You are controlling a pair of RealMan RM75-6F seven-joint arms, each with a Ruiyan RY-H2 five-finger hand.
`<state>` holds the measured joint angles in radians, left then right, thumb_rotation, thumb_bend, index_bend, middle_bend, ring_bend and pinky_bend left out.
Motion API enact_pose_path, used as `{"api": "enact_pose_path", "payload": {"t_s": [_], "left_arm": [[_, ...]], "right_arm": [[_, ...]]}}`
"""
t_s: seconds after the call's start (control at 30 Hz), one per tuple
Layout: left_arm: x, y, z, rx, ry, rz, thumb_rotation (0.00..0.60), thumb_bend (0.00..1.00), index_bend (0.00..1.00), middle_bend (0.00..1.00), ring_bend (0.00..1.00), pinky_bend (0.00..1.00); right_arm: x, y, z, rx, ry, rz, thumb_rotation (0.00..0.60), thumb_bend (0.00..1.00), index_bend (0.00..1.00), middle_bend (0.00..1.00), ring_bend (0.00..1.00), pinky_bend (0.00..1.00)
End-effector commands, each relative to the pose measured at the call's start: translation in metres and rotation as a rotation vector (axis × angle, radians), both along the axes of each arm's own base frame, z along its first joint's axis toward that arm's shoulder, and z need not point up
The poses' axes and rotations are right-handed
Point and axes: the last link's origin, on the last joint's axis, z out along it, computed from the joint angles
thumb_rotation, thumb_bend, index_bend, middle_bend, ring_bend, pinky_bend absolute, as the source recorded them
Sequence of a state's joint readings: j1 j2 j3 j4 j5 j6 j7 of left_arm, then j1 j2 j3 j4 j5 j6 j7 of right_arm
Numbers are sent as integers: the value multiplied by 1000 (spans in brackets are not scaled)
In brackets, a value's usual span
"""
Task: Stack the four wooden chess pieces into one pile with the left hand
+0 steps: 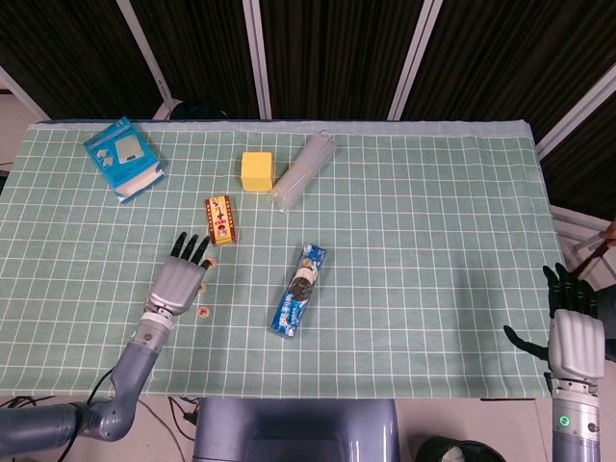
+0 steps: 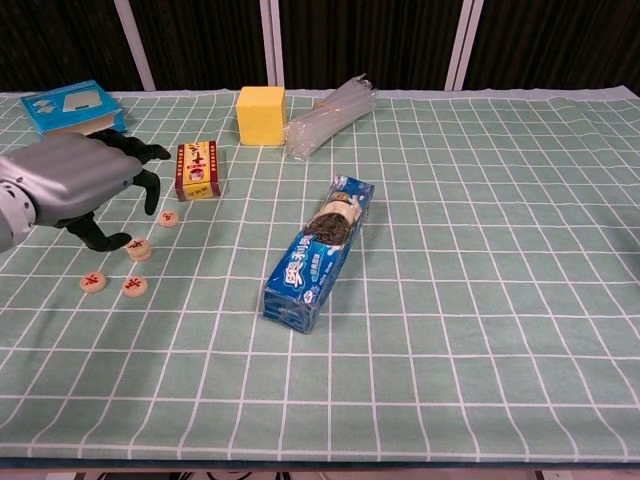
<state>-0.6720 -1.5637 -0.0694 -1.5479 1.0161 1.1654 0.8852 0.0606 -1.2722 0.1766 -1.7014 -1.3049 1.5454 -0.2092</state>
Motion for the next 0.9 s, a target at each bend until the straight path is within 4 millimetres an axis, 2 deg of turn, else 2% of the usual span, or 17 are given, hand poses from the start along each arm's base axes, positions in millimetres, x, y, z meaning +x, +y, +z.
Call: {"api": "enact_pose_path", "payload": {"t_s": [0.03,0.33,0.5,0.9], "left_arm": [[3,4,5,13,-6,3,600,316,392,23,0,0],[13,28,9,40,-53,36,600,247,355,23,0,0],[16,39,3,24,-70,97,600,228,358,22,0,0],[19,52,-15,5,-69,164,600,227,404,25,0,0]], "right_arm": [[0,0,0,0,-1,-1,600,233,0,12,0,0],[1,0,-1,6,-5,0,600,232,0,12,0,0],[0,-1,-1,7,-8,-2,600,233,0,11,0,0],[-2,-2,0,7,-27,-14,600,233,0,11,0,0]]}}
